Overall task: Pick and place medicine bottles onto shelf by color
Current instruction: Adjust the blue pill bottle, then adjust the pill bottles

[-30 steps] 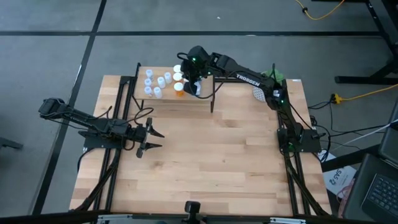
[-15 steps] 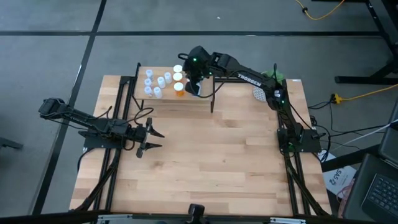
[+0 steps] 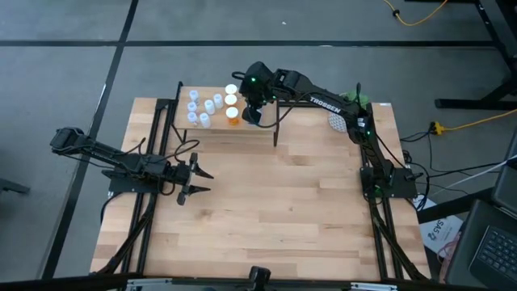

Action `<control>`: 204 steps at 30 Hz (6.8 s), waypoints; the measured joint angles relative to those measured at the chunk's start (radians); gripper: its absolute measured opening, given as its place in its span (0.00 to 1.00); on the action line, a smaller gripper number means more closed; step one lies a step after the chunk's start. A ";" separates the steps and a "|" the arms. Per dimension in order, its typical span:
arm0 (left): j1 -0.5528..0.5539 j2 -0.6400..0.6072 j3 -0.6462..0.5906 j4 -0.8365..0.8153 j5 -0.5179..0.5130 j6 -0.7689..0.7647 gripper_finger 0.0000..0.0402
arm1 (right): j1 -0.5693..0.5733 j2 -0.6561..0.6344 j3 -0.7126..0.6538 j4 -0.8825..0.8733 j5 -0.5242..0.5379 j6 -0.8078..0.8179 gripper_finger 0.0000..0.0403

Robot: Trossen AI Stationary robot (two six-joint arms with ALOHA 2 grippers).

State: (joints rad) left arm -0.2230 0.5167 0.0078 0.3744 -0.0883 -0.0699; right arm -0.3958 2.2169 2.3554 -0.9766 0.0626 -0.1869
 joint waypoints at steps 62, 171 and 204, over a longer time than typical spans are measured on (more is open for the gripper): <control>0.000 0.000 0.000 0.000 0.000 0.000 0.48 | 0.268 -0.881 -1.016 0.160 -0.191 0.242 0.01; 0.241 0.297 1.123 -0.937 -0.525 0.005 0.38 | 0.388 -2.145 -2.299 0.867 -0.090 0.362 0.04; 0.919 0.966 1.649 -1.678 0.080 0.160 0.00 | 0.388 -2.145 -2.299 0.867 -0.090 0.362 0.04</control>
State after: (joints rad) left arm 0.6957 1.4831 1.6569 -1.3033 -0.0086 0.0902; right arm -0.0078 0.0715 0.0563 -0.1097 -0.0270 0.1751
